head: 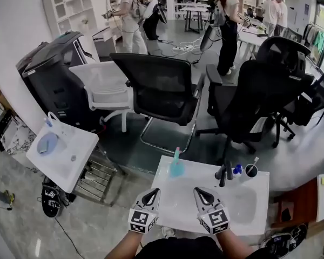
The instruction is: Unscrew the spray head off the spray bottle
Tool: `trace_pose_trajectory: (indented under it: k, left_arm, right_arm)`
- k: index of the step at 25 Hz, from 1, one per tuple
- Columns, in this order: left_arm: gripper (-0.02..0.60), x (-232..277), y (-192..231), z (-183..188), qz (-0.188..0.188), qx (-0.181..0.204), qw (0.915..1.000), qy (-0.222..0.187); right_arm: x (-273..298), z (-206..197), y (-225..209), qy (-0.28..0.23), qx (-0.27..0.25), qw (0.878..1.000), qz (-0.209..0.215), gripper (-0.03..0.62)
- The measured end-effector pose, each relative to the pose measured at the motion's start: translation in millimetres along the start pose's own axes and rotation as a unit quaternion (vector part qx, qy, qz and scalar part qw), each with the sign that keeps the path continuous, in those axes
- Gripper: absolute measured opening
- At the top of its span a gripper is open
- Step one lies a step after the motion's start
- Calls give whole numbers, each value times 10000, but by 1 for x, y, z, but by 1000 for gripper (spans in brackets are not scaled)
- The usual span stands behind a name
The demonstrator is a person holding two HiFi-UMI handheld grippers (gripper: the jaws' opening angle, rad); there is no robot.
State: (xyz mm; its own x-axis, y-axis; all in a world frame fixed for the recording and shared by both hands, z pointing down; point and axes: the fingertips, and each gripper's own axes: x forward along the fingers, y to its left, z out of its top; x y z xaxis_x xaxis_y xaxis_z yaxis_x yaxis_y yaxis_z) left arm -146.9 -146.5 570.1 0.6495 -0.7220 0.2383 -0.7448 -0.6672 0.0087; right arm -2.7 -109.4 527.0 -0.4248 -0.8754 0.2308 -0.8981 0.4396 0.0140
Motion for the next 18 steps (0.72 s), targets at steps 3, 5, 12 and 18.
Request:
trace_pose_trajectory:
  k: [3, 5, 12, 18]
  left_arm:
    - [14, 25, -2, -5, -275, 47, 9996, 63]
    - [14, 41, -9, -11, -418, 36, 9991, 101]
    - [15, 81, -17, -35, -280, -14, 9990, 340]
    - [135, 90, -5, -41, 56, -245, 9990, 376]
  right_arm:
    - [-1, 0, -9, 41, 17, 9997, -222, 5]
    - [-5, -1, -15, 88, -29, 9996, -275, 6]
    - [-17, -21, -30, 277, -33, 9994, -182, 6]
    - [-13, -35, -29, 379, 159, 9992, -26, 6]
